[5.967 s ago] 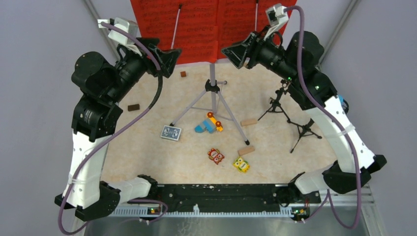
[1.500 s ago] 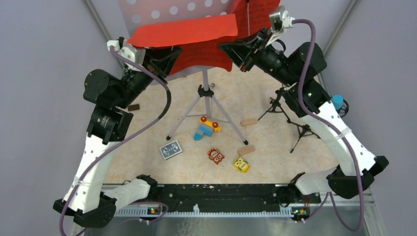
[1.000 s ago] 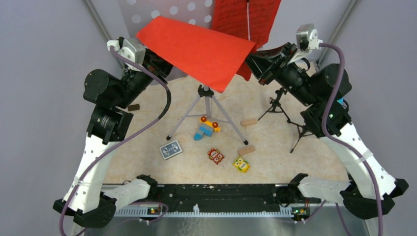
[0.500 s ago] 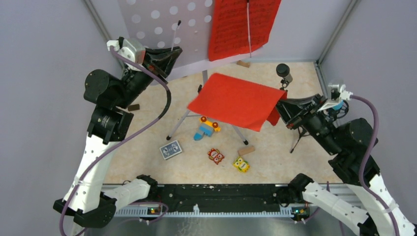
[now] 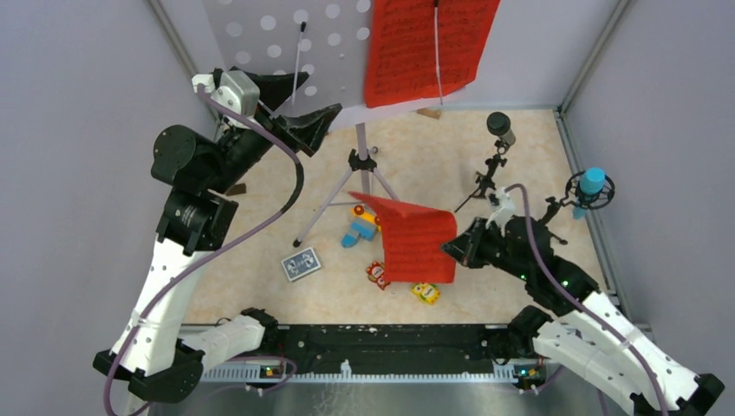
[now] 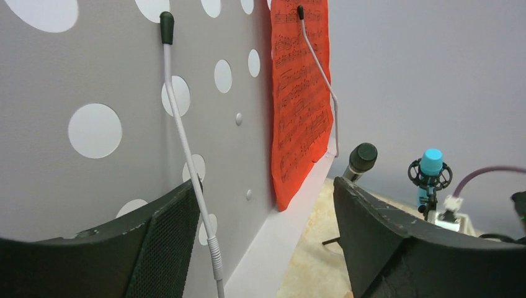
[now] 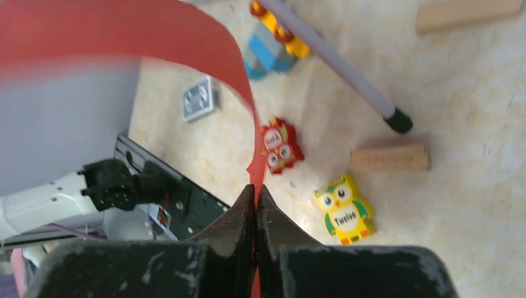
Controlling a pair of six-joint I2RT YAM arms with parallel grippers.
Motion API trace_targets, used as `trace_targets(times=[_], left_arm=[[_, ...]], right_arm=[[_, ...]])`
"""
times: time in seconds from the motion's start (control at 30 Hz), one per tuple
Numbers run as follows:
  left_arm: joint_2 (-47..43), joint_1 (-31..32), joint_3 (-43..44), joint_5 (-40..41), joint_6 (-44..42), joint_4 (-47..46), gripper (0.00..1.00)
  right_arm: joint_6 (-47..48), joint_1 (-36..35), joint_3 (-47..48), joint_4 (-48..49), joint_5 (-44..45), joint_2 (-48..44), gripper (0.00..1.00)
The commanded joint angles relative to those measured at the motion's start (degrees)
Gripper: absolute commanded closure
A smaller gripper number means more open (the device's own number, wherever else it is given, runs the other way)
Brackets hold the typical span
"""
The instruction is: Pack up the instrument practice props
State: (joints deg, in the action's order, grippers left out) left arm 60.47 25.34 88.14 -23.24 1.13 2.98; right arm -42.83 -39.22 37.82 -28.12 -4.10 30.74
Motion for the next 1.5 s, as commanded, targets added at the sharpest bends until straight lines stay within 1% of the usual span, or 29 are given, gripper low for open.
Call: trace_targets(times=[0.0,0.1,0.23,0.37,0.57,0.7,0.9,1.07,1.3,1.33,1.4,1.47], left_arm=[[-0.8,-0.1,-1.1,2.0,-0.4,-2.0,0.16],[-1.2,-0.1,-1.7,2.7,-0.4,-1.9,0.12],[-1.6,-0.1,-1.9,3.3,-0.5,-1.6,0.05],[-1.8,-0.1,-2.2,4.0,-0.5,-1.4,0.02],[-1.7,-0.1,-2.5,4.7,0.1,-0.8,0.01],[-1.4,-0.1,-2.8,4.7,0.3,-0.5,0.01],[-1.7,-0.1,-2.9,5.4,0.4,-0.1,0.01],[-1.7,-0.1,-3.1,5.9,0.6,0.6,0.01],[-2.1,-0.1,-3.8,7.7,0.7,1.3,0.01],[-2.0,-0.1,-3.8,8.0,0.7,1.4,0.01],[-2.1,-0.1,-3.7,8.4,0.7,1.5,0.01],[-2.2,-0.1,-3.4,8.7,0.6,1.8,0.01]], right_arm=[[-6.2,0.0,-4.2,3.8,-6.8,4.7,1.00],[-7.7,0.1,-6.1,4.7,-6.0,7.1,1.00],[-7.6,0.1,-5.8,-0.1,0.9,7.9,1.00],[-6.3,0.2,-3.5,-7.2,10.8,8.3,1.00],[-8.1,0.4,1.8,-19.2,27.6,8.4,1.00],[-9.9,0.4,3.7,-23.1,34.3,9.3,1.00],[-12.8,0.7,4.4,-25.9,36.9,11.9,1.00],[-15.1,0.7,4.3,-28.1,36.7,13.6,1.00],[-19.1,0.7,3.5,-29.2,34.8,12.0,1.00],[-19.6,0.6,3.2,-29.3,34.8,11.7,0.98],[-20.6,0.6,3.1,-29.9,35.1,11.0,0.89],[-21.5,0.7,3.3,-30.4,35.6,9.7,0.85]])
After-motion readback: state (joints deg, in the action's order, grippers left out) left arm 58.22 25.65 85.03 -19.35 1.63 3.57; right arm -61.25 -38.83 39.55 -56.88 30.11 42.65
